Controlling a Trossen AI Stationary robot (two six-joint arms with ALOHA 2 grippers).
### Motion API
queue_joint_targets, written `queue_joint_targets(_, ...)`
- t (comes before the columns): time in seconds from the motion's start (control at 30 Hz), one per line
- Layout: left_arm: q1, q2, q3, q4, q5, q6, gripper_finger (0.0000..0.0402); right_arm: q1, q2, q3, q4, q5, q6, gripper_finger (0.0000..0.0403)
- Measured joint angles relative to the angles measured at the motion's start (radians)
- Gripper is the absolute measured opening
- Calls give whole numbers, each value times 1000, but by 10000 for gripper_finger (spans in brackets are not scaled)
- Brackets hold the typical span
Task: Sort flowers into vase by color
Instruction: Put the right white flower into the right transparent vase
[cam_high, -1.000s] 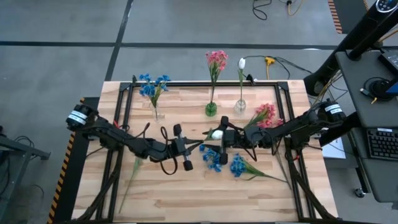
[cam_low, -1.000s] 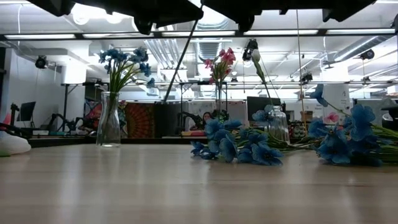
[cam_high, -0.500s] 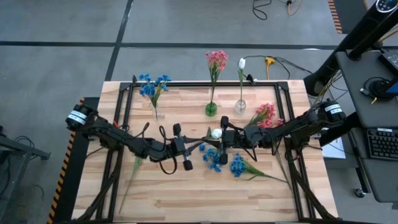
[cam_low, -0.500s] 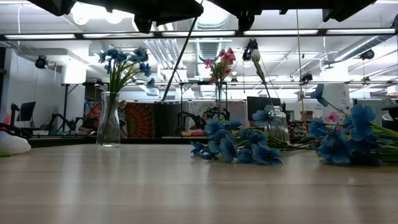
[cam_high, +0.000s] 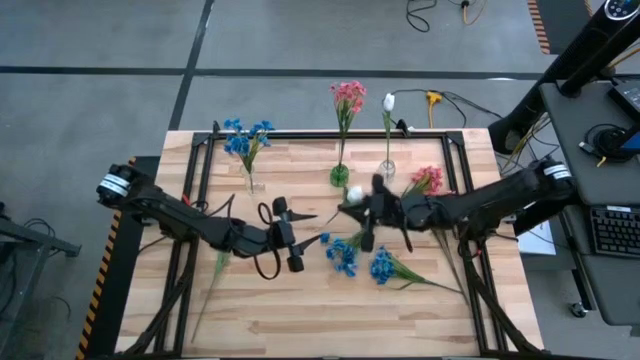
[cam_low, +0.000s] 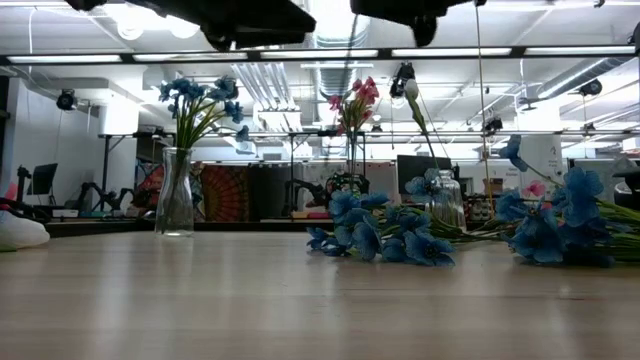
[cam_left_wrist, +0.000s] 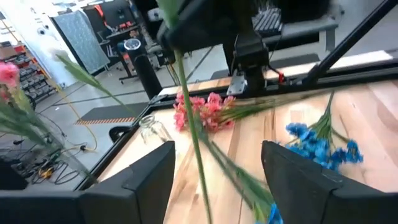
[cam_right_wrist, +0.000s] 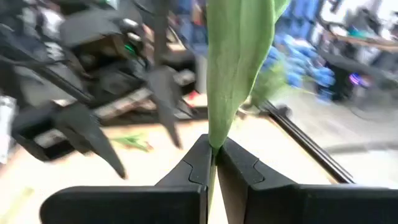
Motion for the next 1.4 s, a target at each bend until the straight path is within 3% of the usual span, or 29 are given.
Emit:
queue_joint_targets(0.2, 0, -98, 1, -162, 0, -11, 227, -40, -127, 125, -424, 169, 66, 13)
queue_joint_targets(0.33, 7, -168, 0, -247, -3, -1, 223, -90, -194, 196, -586, 261, 101, 13)
queue_joint_targets(0.43, 10, -210, 1, -298, -3, -1, 220, -153, -232, 227, -657, 265, 138, 13)
queue_joint_targets(0.6, 10, -242, 1, -380, -3, -32, 217, -272, -281, 231, -713, 254, 178, 13)
queue_joint_targets(0.77, 11, -243, 1, -413, -4, -51, 217, -385, -330, 192, -720, 151, 208, 13)
queue_joint_targets(1.0, 13, -242, 1, -413, -33, -47, 216, -512, -341, 140, -724, 149, 221, 13)
queue_joint_targets(1.4, 14, -242, 1, -420, -80, -46, 216, -556, -328, 109, -719, 129, 222, 13)
